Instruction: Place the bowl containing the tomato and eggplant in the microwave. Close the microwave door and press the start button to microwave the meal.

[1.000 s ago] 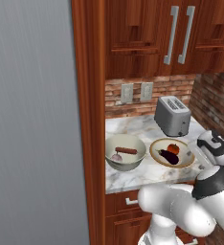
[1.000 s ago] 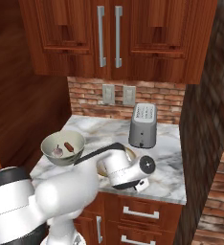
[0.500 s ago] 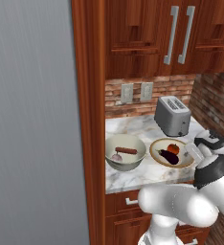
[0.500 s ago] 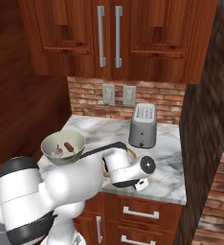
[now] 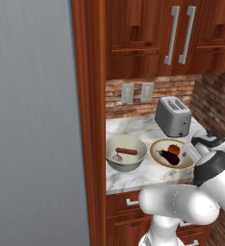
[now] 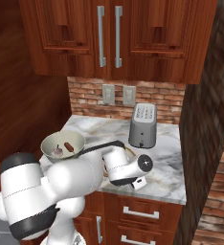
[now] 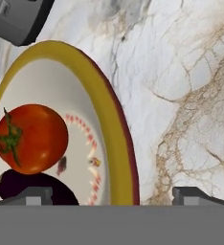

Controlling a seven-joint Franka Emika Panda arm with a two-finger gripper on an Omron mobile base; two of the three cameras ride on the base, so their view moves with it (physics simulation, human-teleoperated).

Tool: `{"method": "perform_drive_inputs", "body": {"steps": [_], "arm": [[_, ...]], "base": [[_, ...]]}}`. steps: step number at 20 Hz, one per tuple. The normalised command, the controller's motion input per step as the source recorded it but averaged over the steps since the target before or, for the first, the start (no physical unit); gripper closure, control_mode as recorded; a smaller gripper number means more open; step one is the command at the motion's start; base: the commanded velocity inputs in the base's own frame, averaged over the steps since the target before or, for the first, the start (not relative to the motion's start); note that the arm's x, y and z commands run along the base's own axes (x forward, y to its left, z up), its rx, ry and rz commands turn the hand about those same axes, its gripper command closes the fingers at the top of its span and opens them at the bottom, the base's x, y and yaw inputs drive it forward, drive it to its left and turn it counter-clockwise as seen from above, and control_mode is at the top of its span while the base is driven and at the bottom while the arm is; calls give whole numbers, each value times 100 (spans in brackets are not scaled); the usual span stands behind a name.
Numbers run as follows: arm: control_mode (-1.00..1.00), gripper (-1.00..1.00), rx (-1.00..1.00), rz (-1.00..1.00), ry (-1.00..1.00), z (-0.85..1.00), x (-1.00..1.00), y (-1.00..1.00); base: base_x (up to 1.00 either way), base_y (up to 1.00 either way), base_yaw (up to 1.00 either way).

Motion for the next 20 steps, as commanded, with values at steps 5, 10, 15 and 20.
{"method": "perform_drive_inputs", "body": {"steps": [5,10,15,20], "arm": [[-100,100,0,0,0,-6,5,8],[-100,100,0,0,0,0,0,0],[-100,100,1,0,0,5,0,-2],[-100,100,9,-5,-9,66,-16,-18]], "base": [[0,0,0],[0,0,0],[0,0,0],[0,0,0]]}}
